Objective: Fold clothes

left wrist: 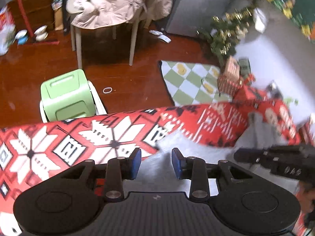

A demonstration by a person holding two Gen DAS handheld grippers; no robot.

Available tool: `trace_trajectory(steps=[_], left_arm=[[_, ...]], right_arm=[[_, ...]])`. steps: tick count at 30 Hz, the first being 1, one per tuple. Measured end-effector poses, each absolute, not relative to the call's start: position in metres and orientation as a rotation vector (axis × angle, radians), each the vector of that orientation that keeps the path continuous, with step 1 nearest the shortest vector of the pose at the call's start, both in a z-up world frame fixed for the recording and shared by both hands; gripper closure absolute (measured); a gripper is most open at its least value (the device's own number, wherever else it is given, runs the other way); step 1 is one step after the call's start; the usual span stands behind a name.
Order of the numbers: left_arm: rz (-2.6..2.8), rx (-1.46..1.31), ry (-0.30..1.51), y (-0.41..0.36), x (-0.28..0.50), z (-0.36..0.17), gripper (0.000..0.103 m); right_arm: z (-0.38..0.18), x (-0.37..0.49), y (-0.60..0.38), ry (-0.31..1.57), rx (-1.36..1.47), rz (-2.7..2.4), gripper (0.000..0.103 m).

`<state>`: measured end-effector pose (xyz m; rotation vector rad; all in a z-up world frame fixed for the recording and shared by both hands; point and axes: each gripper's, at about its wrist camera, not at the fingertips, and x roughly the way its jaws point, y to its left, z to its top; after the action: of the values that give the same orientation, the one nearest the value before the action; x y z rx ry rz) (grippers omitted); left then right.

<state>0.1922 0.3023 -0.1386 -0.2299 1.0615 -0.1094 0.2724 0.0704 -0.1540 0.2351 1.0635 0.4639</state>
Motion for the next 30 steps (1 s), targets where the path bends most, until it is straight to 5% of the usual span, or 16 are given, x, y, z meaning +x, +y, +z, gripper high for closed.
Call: trace_trajectory(steps=[5,8,20,30], left_arm=[[-0.212,-0.216,1.091,0.305,0.199,-0.159,0.073],[-0.221,-0.185,1.093,0.304,0.199,-0.161,0.1],[-0.105,-0.197,1.052,0.309,0.187,-0.156,0.097],[-0.011,-0.299,0.968,0.306,0.165,-0.118,0.073]], right_arm=[[-0.154,0.28,0.108,1.069,0.236,0.518,0.094],[-0.153,0.288,0.127,1.065,0.239,0.559,0.094],[-0.173,0.323,0.161,1.058,0.224,0.574,0.102],[-0.133,0.267,0.086,1.063,0.195,0.444,0.083]])
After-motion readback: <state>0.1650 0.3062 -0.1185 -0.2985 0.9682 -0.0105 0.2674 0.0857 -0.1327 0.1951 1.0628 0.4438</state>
